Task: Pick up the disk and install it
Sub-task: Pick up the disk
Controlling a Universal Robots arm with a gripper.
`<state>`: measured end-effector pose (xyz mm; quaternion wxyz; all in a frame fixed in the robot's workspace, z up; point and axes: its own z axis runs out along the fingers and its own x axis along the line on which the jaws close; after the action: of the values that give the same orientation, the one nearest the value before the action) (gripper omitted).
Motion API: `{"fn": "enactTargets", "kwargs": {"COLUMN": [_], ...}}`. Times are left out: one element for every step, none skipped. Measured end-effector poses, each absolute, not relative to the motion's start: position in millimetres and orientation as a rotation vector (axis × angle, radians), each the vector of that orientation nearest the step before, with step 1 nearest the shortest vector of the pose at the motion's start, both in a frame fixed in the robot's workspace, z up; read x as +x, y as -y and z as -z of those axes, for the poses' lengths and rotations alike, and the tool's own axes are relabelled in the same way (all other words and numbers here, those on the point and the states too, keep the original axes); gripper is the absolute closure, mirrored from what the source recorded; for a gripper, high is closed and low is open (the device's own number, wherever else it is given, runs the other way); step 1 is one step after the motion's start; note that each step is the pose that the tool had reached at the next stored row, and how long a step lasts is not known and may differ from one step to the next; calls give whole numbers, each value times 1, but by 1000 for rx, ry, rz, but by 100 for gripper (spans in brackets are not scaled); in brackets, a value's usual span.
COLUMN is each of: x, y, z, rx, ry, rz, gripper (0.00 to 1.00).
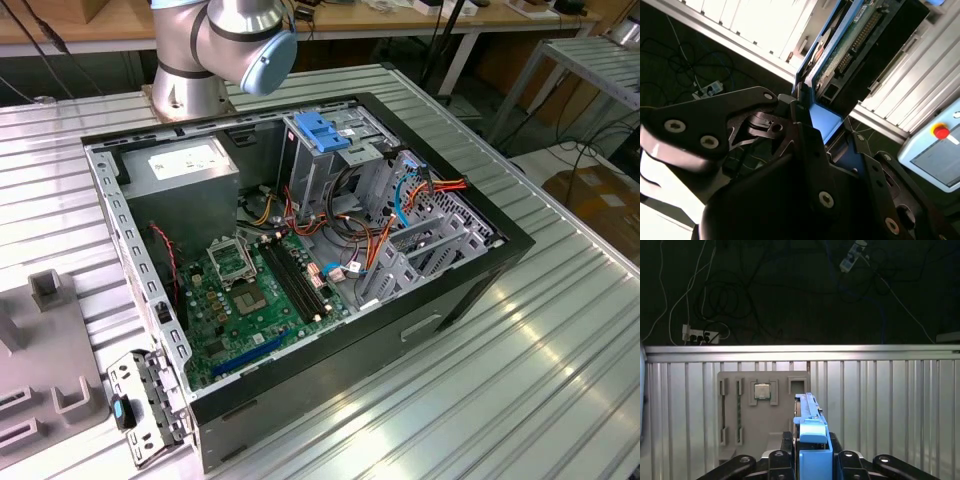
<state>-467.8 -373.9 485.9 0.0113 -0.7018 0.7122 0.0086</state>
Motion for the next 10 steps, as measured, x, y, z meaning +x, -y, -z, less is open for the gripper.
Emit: {"fn": "enactTargets", "kwargs": {"x": [-468,-468,-468,-468,-468,-468,-468,-468,-468,-468], "y": [374,374,374,374,374,374,374,374,374,374], "z": [-487,-489,-491,-493,-494,-496,-498,-500,-504,-505], "rx": [-2189,-2189,-2189,-2189,-2189,-2189,-2189,-2189,-2189,-2189], "ry": [-2222,-2221,-2222,-2222,-2221,-2221,-2221,-2221,-2221,-2222], "rz": [-27,-27,-27,-27,-27,-27,-27,-27,-27,-27], "gripper": [63,63,63,63,63,63,63,63,63,63]}}
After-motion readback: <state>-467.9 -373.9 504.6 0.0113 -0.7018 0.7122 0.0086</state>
